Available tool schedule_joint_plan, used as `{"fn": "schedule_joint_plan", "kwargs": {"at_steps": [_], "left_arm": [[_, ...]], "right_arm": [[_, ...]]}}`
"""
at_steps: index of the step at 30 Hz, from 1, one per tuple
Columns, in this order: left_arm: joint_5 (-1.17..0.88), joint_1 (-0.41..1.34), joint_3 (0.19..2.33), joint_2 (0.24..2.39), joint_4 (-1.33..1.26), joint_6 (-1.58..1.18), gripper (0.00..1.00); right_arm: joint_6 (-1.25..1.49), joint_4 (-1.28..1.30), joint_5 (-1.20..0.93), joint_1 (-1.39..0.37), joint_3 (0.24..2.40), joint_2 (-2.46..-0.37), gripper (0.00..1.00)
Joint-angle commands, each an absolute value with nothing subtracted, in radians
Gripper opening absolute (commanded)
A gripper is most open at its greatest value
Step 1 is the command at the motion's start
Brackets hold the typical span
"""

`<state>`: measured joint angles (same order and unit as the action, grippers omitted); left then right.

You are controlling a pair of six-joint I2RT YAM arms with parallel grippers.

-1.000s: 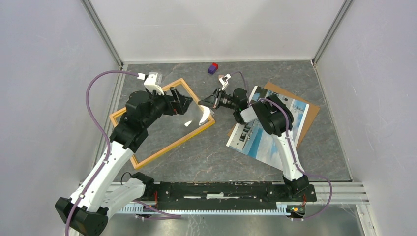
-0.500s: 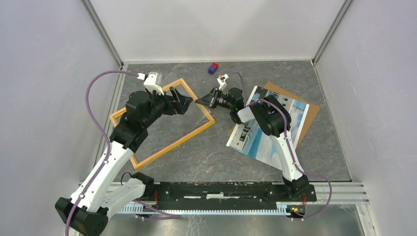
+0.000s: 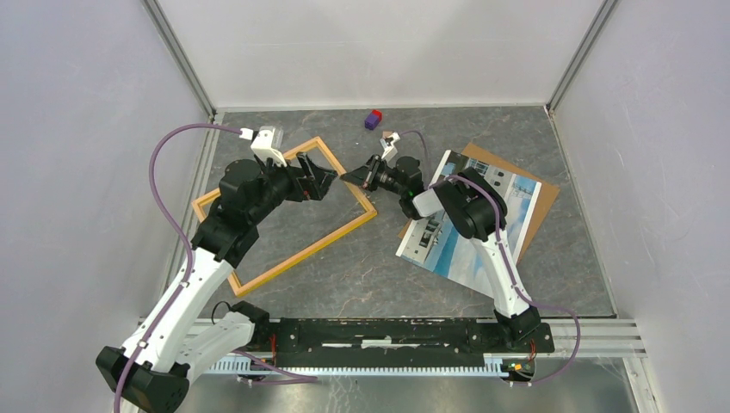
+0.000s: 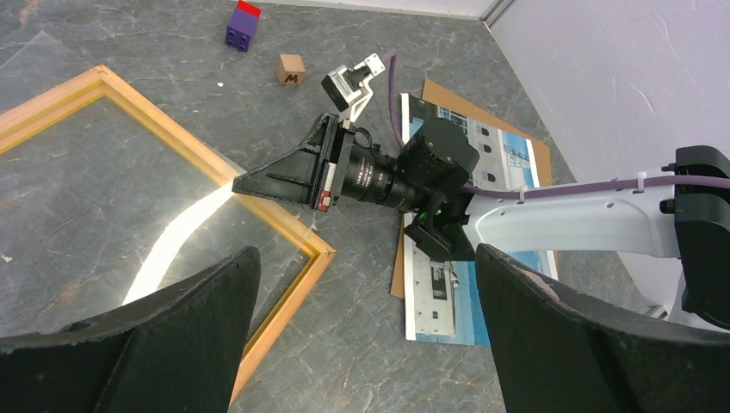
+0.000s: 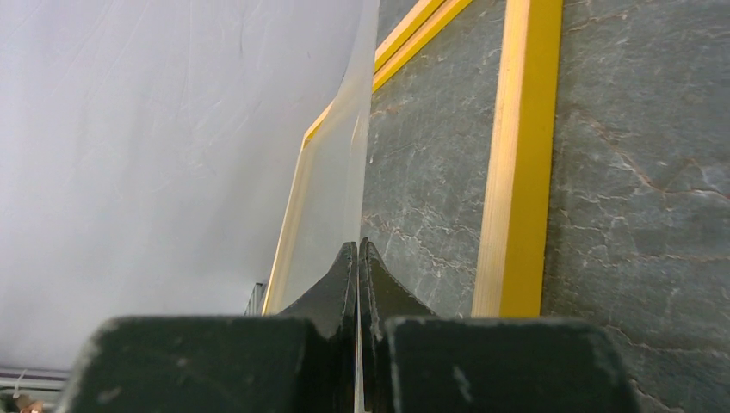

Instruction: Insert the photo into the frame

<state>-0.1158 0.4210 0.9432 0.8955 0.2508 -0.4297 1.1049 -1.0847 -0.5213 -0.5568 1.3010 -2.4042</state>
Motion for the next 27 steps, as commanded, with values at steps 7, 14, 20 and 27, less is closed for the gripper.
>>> {"fn": "schedule_joint_plan", "kwargs": {"at_steps": [7, 14, 20, 27], "left_arm": [[-0.138, 0.417, 0.960, 0.882, 0.199, -0.475, 1.00], [-0.141, 0.416, 0.959, 0.881, 0.197, -0.480, 1.00], [-0.140, 0.417, 0.959, 0.880, 0.196, -0.480, 1.00], [-0.141, 0.415, 0.959, 0.876, 0.196, -0.481, 1.00]], "right_arm": [[1.090, -1.137, -0.434, -0.565, 1.268, -2.360, 0.00], [1.087, -1.140, -0.422, -0.568, 1.236, -2.343, 0.00], [1.089, -1.148, -0.410, -0.576, 1.198, -2.320, 0.00], [1.098, -1.147, -0.403, -0.589, 1.198, -2.322, 0.00]]}}
